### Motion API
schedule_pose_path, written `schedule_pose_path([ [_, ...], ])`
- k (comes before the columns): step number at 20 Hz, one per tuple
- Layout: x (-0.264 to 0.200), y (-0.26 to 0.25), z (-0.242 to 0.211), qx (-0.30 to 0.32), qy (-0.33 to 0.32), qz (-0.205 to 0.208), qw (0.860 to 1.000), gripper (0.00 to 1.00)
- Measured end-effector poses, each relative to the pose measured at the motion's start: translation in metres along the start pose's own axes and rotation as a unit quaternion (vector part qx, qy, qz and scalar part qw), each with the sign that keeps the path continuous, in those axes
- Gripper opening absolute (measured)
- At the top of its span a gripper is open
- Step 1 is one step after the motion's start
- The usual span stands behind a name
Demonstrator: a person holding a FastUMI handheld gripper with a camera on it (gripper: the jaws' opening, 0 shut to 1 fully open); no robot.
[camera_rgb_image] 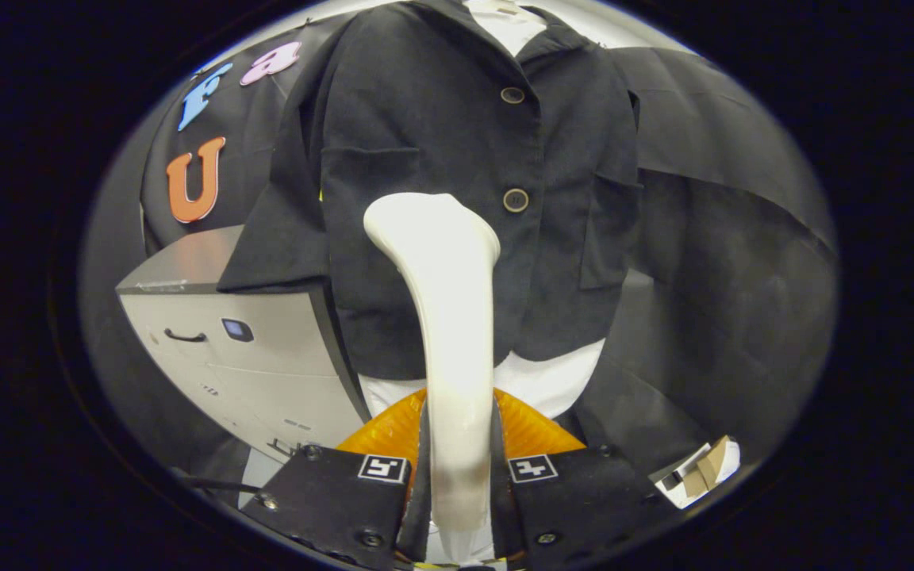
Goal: Iron the clothes twice with a garment steamer, once on the left side and once on the right side.
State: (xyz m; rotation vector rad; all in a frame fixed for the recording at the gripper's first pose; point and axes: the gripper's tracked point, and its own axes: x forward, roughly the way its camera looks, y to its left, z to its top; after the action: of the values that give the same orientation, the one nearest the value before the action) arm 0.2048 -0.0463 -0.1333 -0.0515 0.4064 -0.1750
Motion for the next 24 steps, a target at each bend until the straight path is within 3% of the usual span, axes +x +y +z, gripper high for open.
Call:
schedule_pose_path([
  [7,0.008,0.002,-0.042,0.001,0.034,-0.006,0.999,0.33],
  [15,-0.01,-0.013,-0.047,0.033,0.034,-0.005,0.999,0.33],
  [24,-0.068,-0.104,-0.005,0.072,-0.021,-0.027,0.997,0.33],
])
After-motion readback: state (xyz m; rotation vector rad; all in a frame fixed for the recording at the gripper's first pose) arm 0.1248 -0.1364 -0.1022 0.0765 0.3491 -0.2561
